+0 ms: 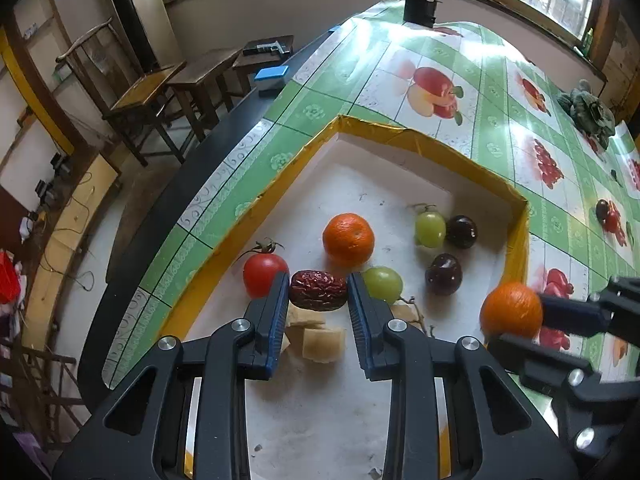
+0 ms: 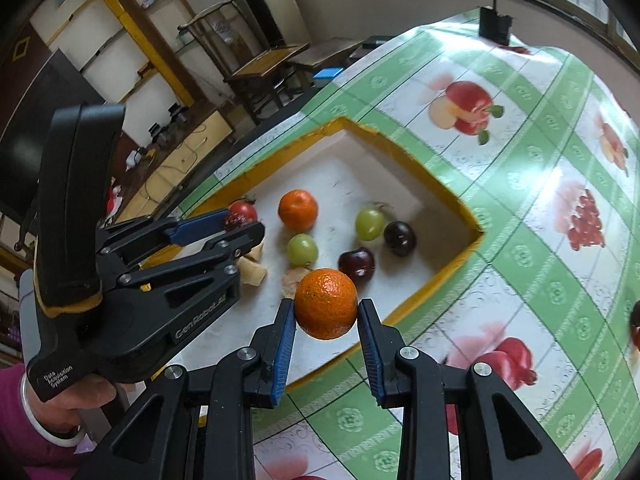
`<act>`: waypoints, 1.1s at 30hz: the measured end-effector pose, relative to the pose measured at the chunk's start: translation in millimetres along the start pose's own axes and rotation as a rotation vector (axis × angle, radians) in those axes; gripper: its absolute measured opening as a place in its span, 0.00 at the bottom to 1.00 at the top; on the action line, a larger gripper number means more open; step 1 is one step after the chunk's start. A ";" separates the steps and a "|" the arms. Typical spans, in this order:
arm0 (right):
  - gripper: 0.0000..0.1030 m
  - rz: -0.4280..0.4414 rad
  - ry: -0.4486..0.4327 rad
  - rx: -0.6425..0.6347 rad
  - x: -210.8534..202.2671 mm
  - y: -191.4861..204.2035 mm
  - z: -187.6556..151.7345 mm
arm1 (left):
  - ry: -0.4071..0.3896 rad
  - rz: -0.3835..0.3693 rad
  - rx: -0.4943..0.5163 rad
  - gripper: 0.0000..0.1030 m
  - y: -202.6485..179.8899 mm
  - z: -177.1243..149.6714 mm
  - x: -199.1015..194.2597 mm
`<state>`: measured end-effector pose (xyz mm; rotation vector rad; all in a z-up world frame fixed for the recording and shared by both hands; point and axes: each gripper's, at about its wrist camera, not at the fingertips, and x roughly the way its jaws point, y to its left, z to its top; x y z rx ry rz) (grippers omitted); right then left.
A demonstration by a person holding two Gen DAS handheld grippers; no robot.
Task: Organize fruits
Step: 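Carry the date and mandarin over the white tray, then open both grippers to release the date and mandarin into the tray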
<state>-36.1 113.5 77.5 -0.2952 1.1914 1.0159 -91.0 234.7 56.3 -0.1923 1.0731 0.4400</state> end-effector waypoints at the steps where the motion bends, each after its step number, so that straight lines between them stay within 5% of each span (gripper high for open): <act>1: 0.30 0.003 0.006 -0.001 3.1 1.4 -0.2 | 0.002 -0.001 -0.003 0.28 0.7 0.3 1.7; 22: 0.30 0.059 0.110 -0.037 52.3 17.9 -1.5 | 0.026 -0.002 -0.013 0.28 1.1 7.8 19.1; 33: 0.38 0.104 0.044 0.059 42.4 1.4 2.9 | 0.035 0.010 -0.034 0.29 1.1 10.8 17.4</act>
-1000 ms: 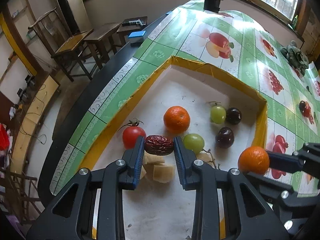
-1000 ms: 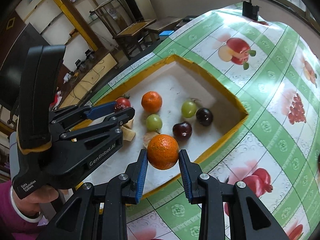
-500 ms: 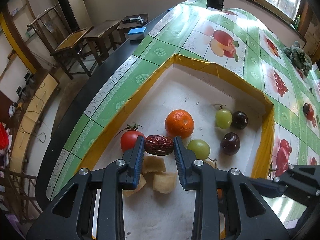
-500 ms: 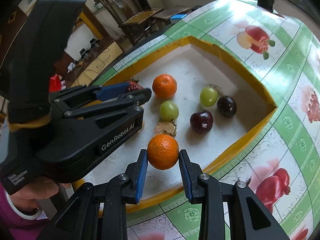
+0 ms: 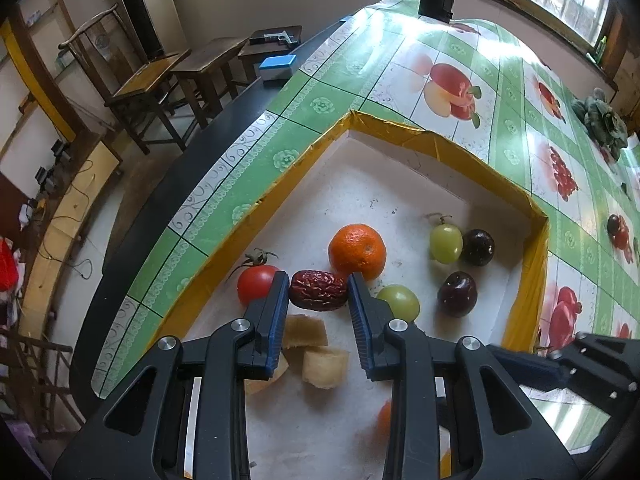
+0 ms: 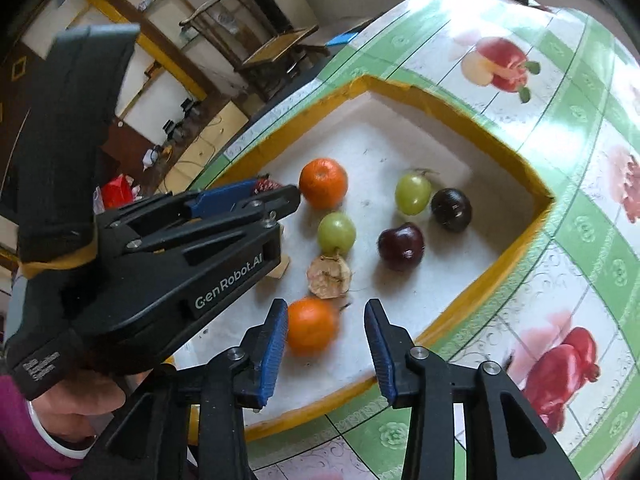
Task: Organize fruits
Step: 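Open both grippers to release the date and mandarin into the tray, then move both grippers back over the plum and red tomato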
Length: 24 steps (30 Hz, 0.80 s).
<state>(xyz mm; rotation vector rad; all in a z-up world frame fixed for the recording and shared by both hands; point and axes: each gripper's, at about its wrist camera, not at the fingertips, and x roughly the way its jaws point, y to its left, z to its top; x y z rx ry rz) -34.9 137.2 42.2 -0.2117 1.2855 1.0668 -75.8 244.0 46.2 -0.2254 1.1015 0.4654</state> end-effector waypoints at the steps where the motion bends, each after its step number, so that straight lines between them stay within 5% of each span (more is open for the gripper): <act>1: 0.38 -0.003 -0.007 0.003 -2.7 -0.6 0.2 | 0.001 0.002 0.000 0.29 -0.5 -0.1 -0.6; 6: 0.38 -0.015 -0.036 0.023 -20.1 -6.5 -1.9 | -0.037 0.009 0.008 0.52 -6.4 0.4 -12.9; 24: 0.40 -0.127 -0.143 0.136 -100.6 -61.2 -38.3 | -0.076 -0.064 0.099 0.53 -71.1 8.8 -40.0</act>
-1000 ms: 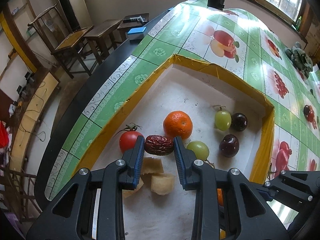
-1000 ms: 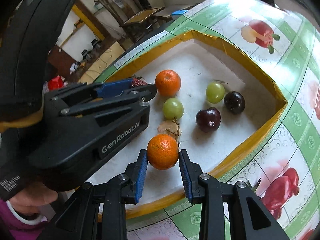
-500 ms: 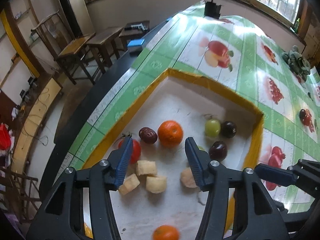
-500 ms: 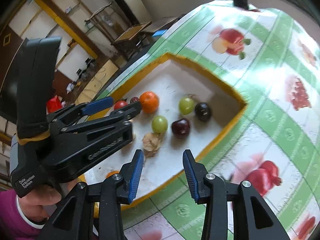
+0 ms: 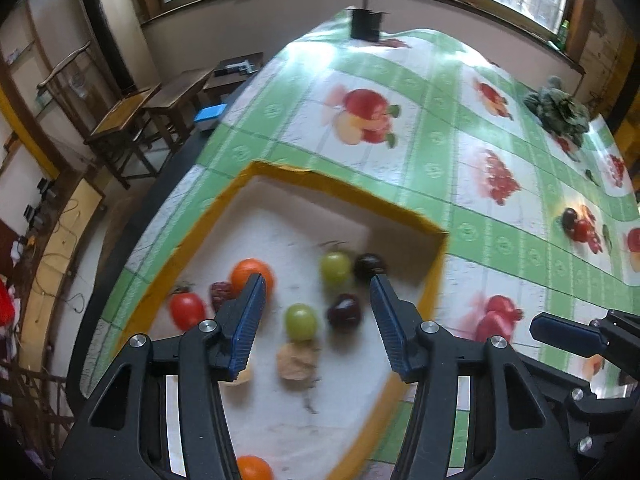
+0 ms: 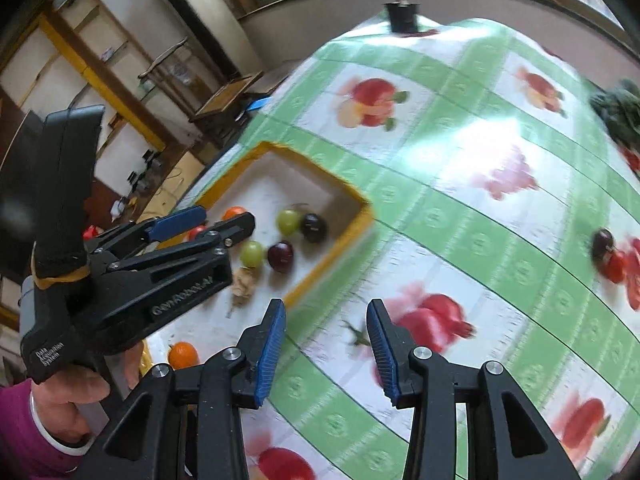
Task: Organize fruits
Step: 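Move both grippers back over the plum and red tomato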
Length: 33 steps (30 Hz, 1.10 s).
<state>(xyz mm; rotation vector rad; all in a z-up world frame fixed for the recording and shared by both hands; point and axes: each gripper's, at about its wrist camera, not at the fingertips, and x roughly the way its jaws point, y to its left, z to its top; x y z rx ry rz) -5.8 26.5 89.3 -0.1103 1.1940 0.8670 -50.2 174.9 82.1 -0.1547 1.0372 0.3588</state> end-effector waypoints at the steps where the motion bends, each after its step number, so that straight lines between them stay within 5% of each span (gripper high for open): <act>1: 0.40 -0.005 -0.003 0.015 -3.8 -6.9 -1.9 | 0.002 -0.014 0.004 0.53 -5.1 1.3 -0.1; 8: 0.40 -0.057 -0.032 0.116 -31.4 -54.8 -18.0 | 0.000 -0.117 0.025 0.53 -33.7 5.9 -4.0; 20: 0.40 -0.082 -0.058 0.204 -57.3 -109.9 -38.4 | -0.029 -0.123 0.017 0.53 -39.4 10.9 -12.9; 23: 0.40 -0.104 -0.060 0.235 -64.1 -127.2 -44.2 | -0.011 -0.162 0.020 0.60 -51.8 11.7 -10.6; 33: 0.40 -0.155 -0.087 0.311 -86.2 -174.2 -61.8 | 0.005 -0.315 0.108 0.61 -116.1 23.3 -8.9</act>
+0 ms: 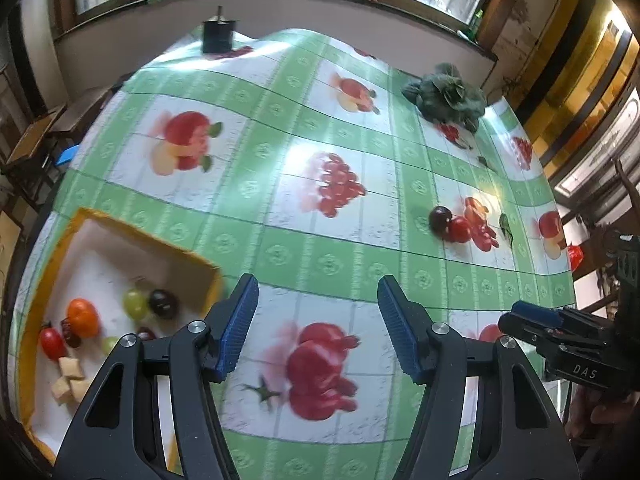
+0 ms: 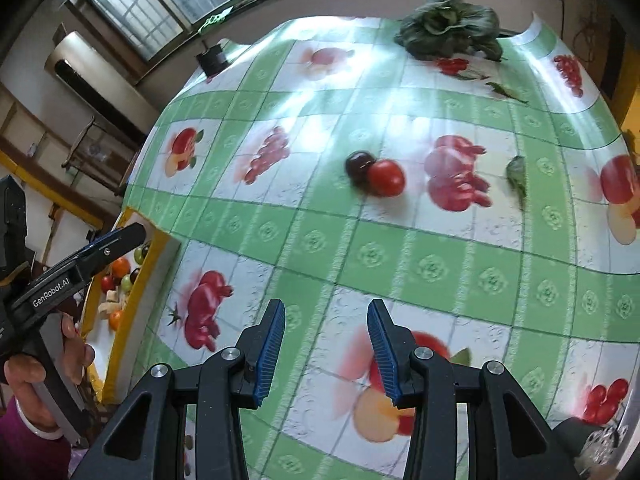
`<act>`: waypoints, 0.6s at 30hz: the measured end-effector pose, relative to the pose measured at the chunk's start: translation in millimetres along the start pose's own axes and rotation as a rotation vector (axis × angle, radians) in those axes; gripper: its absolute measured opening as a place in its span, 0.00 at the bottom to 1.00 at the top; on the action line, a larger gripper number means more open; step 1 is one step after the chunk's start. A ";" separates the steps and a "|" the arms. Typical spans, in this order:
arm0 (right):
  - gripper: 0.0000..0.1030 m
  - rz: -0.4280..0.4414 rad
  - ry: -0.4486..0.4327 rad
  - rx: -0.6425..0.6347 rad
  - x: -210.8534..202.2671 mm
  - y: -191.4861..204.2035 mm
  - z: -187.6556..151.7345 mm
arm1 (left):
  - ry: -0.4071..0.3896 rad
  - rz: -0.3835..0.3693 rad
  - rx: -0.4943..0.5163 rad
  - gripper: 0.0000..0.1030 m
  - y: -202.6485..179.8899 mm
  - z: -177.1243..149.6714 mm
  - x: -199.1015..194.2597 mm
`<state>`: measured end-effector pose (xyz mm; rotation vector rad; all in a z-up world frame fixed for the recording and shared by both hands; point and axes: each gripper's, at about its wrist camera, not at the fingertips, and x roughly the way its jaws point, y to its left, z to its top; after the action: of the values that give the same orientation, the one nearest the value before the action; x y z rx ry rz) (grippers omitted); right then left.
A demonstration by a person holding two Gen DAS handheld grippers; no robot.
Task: Organize fruits
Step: 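Move both grippers back over the plum and red tomato, then grasp the dark plum with the left gripper while the right grasps the red tomato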
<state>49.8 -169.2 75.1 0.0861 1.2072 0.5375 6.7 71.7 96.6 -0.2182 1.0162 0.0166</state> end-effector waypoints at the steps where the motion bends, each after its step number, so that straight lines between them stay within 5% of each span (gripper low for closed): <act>1: 0.40 -0.010 -0.014 -0.002 -0.7 -3.9 2.2 | 0.005 -0.007 0.009 0.61 -5.5 2.0 3.2; 18: 0.39 -0.097 -0.063 -0.149 69.6 -27.2 77.7 | 0.097 -0.063 0.218 0.61 -73.2 42.1 75.2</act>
<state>146.8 -145.6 34.3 -0.0810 1.1008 0.5339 90.2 1.4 67.0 -0.0520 1.0988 -0.1630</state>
